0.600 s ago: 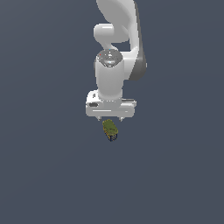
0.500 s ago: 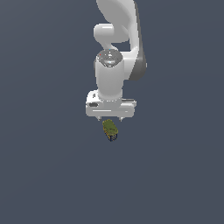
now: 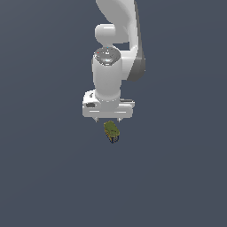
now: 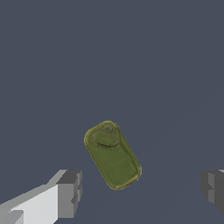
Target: Pick up the object and move it to a goal position.
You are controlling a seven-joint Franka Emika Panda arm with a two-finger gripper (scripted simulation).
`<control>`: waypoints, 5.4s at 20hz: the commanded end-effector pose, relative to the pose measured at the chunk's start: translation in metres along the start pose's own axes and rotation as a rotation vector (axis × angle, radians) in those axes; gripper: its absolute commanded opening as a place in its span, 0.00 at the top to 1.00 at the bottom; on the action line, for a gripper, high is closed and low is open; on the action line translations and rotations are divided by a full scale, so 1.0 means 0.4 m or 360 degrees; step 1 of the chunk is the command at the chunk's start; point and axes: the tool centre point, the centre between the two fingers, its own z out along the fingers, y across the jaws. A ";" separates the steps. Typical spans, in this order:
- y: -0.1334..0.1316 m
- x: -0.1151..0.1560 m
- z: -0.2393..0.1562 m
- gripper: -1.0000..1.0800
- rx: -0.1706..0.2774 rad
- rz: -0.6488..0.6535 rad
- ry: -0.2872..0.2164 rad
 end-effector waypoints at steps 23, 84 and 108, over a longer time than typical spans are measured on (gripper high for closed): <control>-0.024 -0.022 0.111 0.04 0.0030 -0.0508 -0.0018; 0.073 -0.018 0.133 1.00 0.0063 -0.0837 -0.0020; 0.318 0.055 -0.213 1.00 0.0063 -0.0837 -0.0020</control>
